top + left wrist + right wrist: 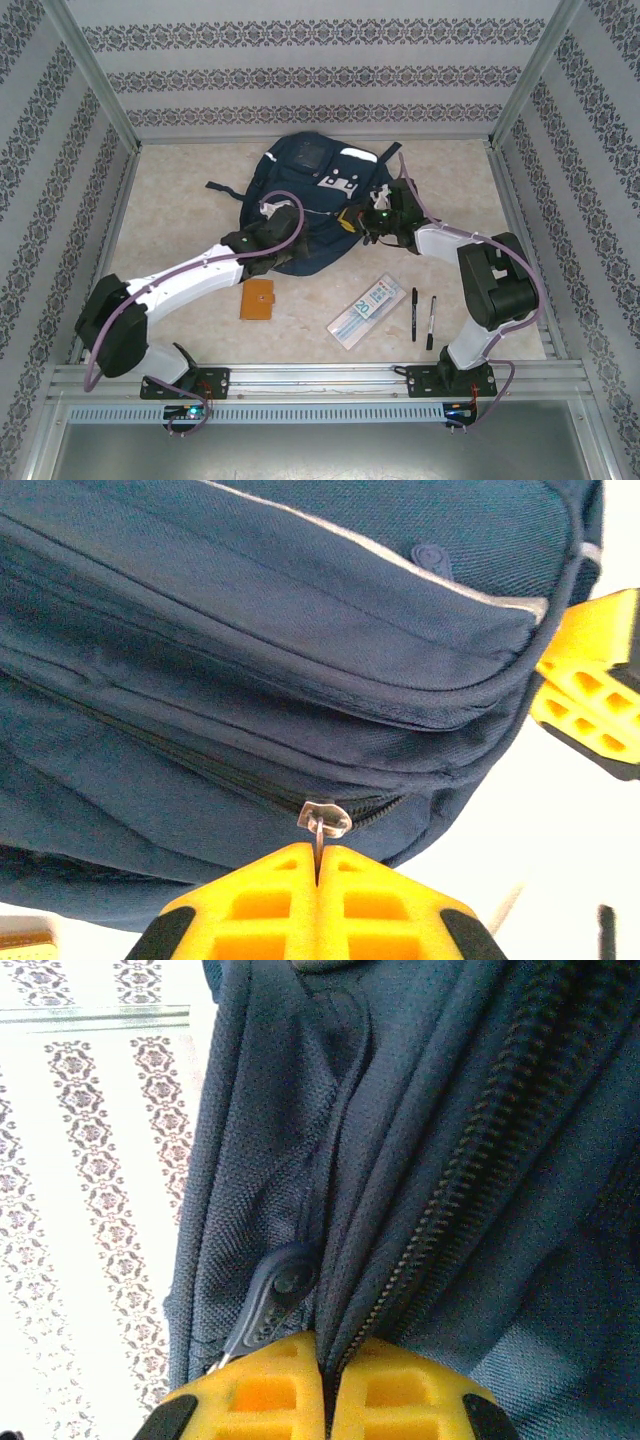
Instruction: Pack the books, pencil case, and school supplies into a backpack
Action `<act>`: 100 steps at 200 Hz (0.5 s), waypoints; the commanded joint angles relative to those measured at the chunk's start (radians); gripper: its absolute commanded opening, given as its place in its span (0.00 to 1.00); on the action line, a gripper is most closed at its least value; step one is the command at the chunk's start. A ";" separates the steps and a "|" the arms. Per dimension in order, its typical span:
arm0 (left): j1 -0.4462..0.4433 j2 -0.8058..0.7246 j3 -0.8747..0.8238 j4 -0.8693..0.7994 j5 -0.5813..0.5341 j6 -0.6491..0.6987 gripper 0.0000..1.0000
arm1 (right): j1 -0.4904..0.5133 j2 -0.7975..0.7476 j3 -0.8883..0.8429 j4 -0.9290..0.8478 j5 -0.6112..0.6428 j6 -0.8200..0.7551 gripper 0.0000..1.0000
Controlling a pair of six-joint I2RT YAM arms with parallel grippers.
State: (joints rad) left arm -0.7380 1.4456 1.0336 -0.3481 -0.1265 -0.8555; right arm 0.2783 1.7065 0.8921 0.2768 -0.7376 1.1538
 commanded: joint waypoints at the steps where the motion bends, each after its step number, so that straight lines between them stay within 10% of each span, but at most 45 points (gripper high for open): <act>1: 0.023 -0.071 -0.031 0.008 0.050 0.064 0.00 | -0.079 0.024 0.023 -0.038 0.038 -0.104 0.00; 60: 0.042 0.016 -0.080 0.127 0.225 0.249 0.00 | -0.201 0.045 0.025 -0.030 -0.049 -0.066 0.00; 80: 0.037 0.067 -0.043 0.202 0.367 0.251 0.39 | -0.197 0.029 0.024 -0.020 -0.074 -0.035 0.00; 100: 0.019 0.086 -0.007 0.233 0.384 0.330 0.45 | -0.194 0.008 0.021 -0.010 -0.088 -0.010 0.00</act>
State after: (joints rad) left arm -0.7071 1.5204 0.9657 -0.2298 0.1486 -0.6384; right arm 0.0811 1.7512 0.8928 0.2371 -0.7822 1.1080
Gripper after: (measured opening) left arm 0.434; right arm 0.042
